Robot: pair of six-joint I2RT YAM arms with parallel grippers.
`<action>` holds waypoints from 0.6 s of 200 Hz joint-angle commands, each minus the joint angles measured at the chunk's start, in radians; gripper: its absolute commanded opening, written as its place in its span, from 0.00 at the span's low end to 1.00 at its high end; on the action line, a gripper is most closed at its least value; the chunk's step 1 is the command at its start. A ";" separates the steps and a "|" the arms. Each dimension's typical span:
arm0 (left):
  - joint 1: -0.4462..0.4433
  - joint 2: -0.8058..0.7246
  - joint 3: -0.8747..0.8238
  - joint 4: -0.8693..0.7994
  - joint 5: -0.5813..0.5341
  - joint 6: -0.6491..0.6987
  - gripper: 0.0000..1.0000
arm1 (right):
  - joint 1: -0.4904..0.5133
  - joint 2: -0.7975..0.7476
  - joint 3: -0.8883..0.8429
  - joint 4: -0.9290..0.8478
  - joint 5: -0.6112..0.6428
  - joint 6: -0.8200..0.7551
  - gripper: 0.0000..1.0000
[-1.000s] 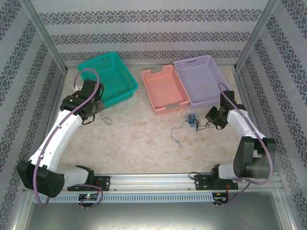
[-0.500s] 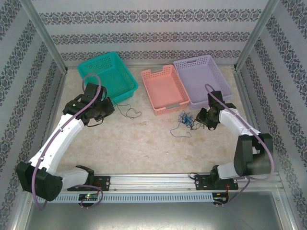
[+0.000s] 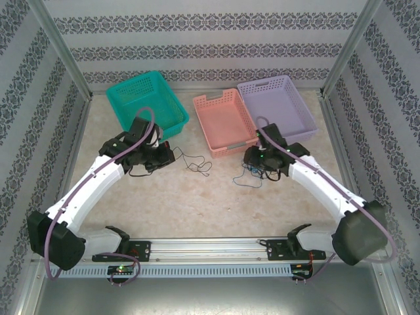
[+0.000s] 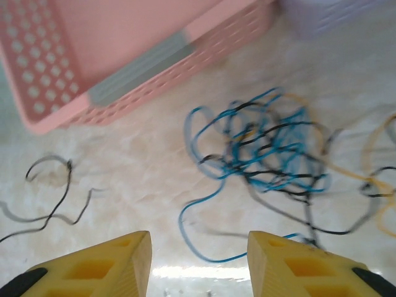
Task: Untangle the cables
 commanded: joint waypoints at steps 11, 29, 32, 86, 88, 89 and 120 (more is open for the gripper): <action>-0.005 -0.062 -0.095 -0.058 -0.052 0.051 0.00 | 0.150 0.145 0.061 0.075 -0.004 0.016 0.46; -0.004 -0.100 -0.134 -0.139 -0.122 0.058 0.00 | 0.194 0.212 0.087 0.103 -0.019 0.016 0.46; -0.004 -0.106 -0.139 -0.153 -0.134 0.059 0.00 | 0.202 0.227 0.094 0.108 -0.022 0.016 0.46; -0.003 -0.141 -0.211 -0.241 -0.325 0.026 0.00 | 0.292 0.499 0.373 0.028 -0.023 -0.145 0.46; -0.003 -0.139 -0.213 -0.243 -0.331 0.027 0.00 | 0.292 0.503 0.379 0.026 -0.022 -0.148 0.46; -0.003 -0.138 -0.213 -0.245 -0.334 0.026 0.00 | 0.293 0.513 0.389 0.022 -0.021 -0.156 0.46; -0.003 -0.126 -0.245 -0.237 -0.378 0.014 0.00 | 0.311 0.633 0.532 -0.037 -0.001 -0.251 0.46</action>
